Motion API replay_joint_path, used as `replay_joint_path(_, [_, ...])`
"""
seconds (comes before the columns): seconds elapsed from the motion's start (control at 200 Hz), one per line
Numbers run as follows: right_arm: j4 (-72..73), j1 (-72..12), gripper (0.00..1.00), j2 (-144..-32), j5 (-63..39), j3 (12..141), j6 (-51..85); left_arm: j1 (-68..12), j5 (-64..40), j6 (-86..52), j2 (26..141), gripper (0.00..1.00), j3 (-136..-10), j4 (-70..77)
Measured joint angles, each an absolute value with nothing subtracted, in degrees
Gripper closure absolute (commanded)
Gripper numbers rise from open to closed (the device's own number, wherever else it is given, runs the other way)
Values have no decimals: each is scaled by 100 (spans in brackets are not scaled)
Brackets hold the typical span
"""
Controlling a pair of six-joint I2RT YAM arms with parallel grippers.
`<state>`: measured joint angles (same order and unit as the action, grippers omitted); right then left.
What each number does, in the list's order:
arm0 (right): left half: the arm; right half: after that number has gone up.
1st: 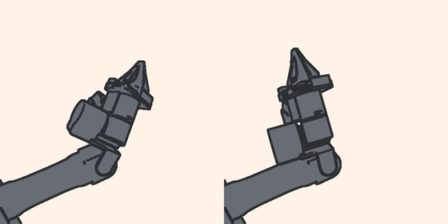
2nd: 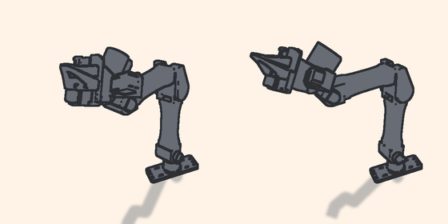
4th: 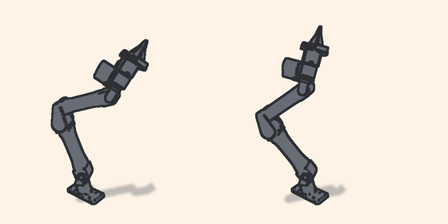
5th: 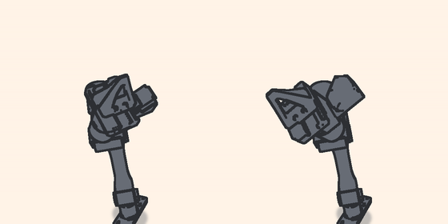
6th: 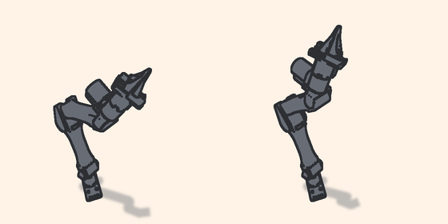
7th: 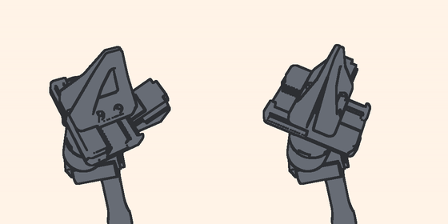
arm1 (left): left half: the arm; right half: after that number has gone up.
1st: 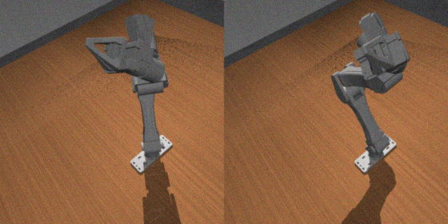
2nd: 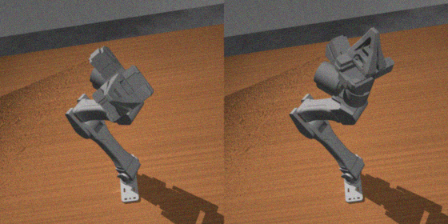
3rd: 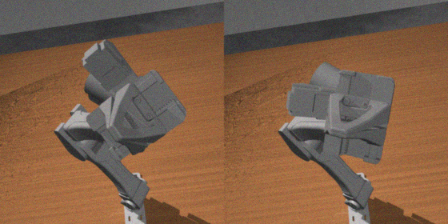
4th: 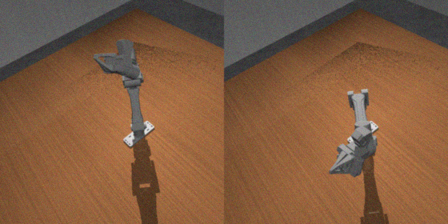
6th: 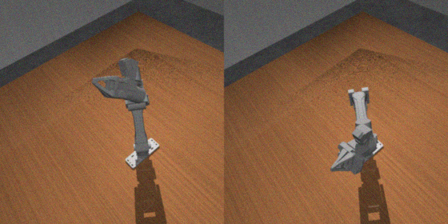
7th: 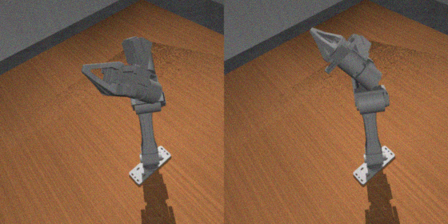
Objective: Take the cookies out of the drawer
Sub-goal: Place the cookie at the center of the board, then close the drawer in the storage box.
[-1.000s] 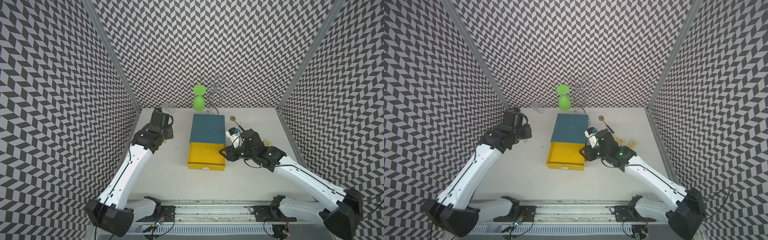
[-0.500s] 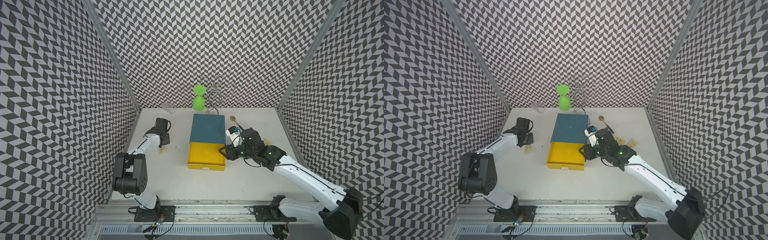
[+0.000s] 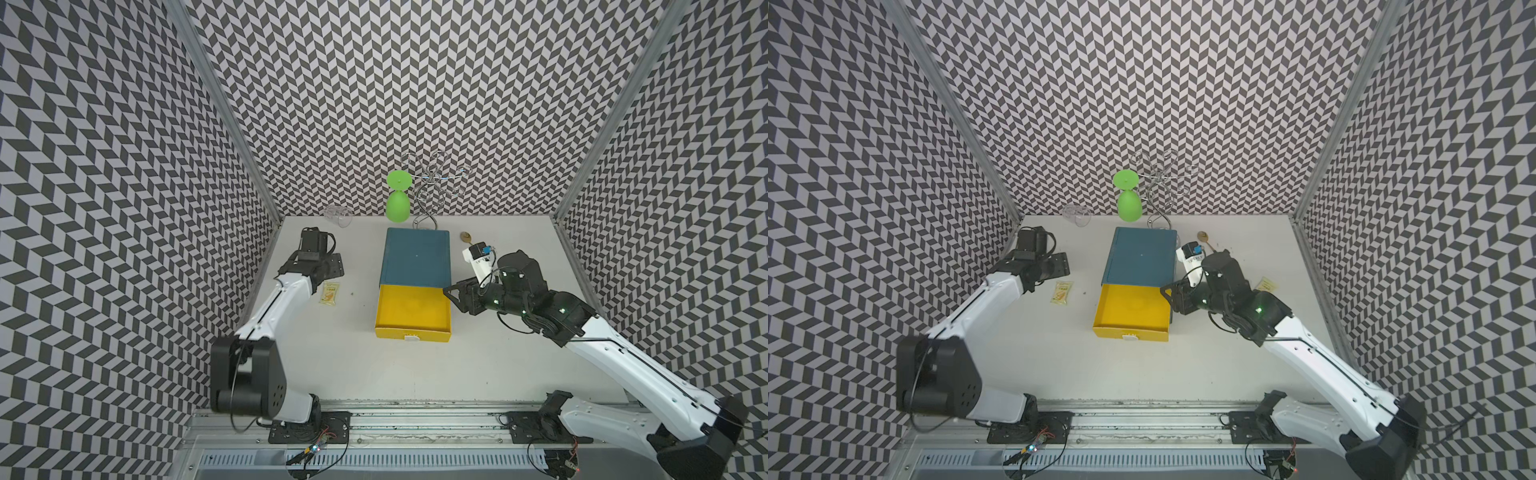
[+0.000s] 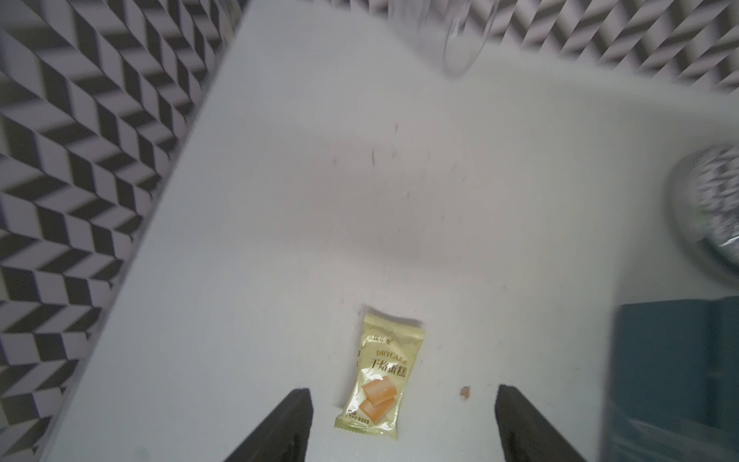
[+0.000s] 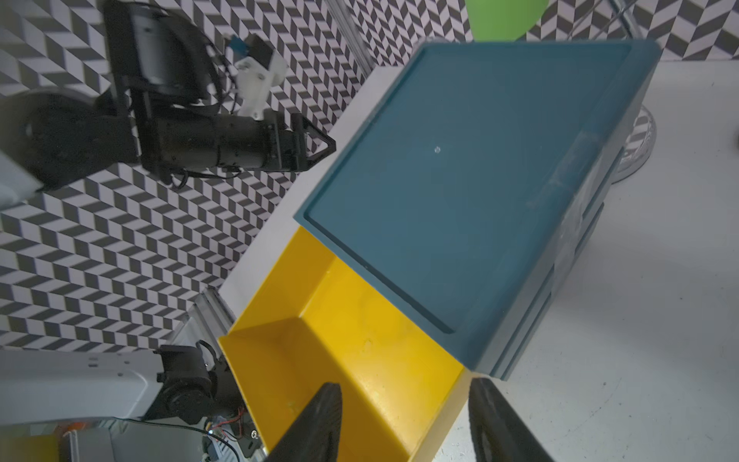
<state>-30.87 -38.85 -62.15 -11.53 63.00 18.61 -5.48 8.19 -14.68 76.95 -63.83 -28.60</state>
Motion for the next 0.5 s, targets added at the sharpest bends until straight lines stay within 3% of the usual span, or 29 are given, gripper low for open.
replay_joint_path(0.14, [-3092,-3651,39,-6396,-1149,6779,1789,-886,427,-1793,6062,25,-6414,-2862])
replay_joint_path(0.24, [-3041,-3395,40,-6849,-1251,7194,1754,-1892,292,-2329,5201,30,-6213,-2915])
replay_joint_path(0.376, [-2993,-3227,47,-7730,-1389,7920,1662,-4158,674,-3352,4333,57,-5498,-3098])
replay_joint_path(0.501, [-2847,-3216,60,-8427,-1828,8449,1549,-5531,1194,-4263,3852,70,-4917,-3240])
